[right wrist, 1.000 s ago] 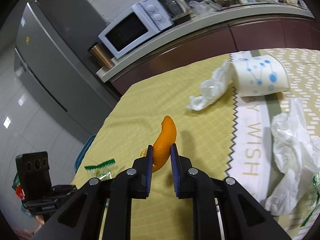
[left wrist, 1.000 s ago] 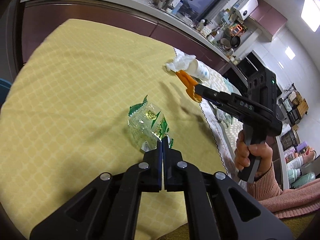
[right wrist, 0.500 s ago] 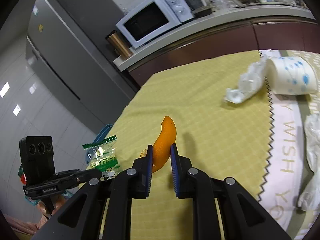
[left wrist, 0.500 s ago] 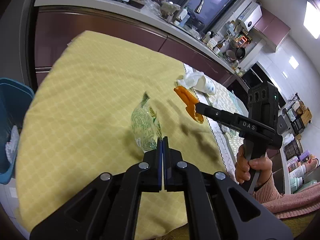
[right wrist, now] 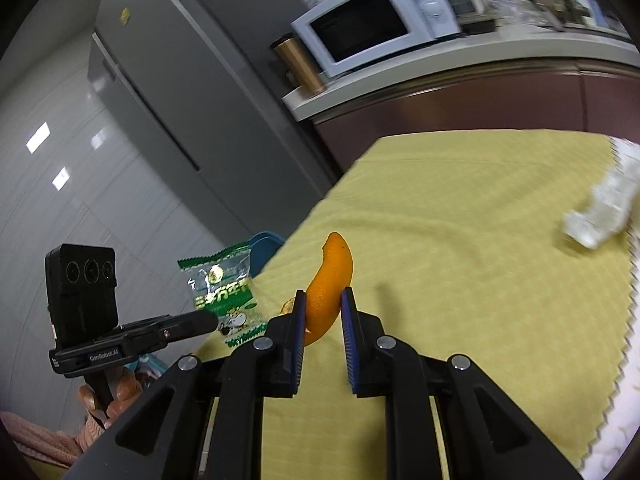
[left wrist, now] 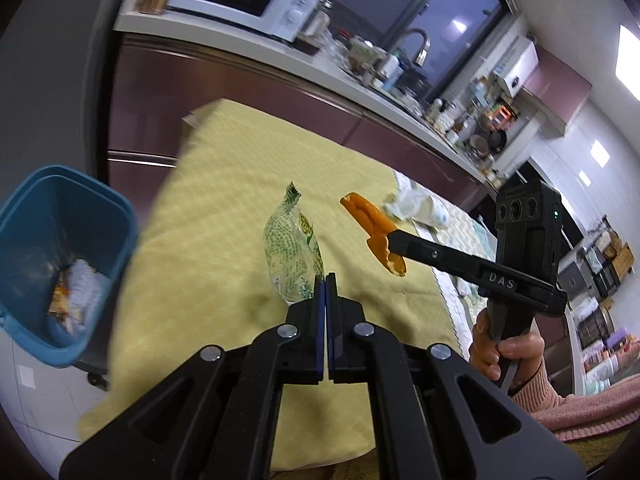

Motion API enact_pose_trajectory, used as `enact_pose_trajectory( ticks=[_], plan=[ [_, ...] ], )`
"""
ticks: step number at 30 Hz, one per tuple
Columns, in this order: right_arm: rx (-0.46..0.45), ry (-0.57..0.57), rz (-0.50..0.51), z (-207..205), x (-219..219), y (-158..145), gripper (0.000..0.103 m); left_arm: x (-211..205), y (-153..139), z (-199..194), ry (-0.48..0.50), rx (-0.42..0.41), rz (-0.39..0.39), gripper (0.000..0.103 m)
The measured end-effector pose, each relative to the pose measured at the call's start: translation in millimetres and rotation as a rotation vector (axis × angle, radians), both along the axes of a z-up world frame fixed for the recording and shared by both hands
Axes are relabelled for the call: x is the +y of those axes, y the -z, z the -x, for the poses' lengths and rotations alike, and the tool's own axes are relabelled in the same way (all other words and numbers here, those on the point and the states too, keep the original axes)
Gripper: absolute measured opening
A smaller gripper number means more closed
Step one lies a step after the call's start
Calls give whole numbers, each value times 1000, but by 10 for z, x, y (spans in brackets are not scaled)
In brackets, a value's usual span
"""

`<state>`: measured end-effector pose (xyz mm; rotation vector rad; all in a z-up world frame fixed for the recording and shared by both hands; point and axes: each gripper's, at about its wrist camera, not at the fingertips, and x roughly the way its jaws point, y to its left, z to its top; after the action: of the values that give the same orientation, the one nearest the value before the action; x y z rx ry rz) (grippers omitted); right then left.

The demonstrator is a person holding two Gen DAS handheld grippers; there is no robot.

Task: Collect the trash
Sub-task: 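Carry green wrapper and orange peel to the blue bin and open both tools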

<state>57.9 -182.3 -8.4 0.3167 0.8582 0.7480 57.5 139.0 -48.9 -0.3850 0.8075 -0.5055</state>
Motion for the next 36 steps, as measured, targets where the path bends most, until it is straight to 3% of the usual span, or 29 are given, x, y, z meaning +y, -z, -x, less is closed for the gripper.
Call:
enact_pose_trajectory(
  ticks=[15, 28, 36],
  plan=[
    [-6, -229, 26, -111, 1114, 1, 16, 1159, -48, 127, -251, -4, -17, 1],
    [8, -324, 102, -289, 1868, 112, 16, 1626, 298, -175, -353, 89, -49, 1],
    [67, -341, 175, -465, 2199, 320, 16, 1729, 582, -389, -373, 163, -57, 1]
  ],
)
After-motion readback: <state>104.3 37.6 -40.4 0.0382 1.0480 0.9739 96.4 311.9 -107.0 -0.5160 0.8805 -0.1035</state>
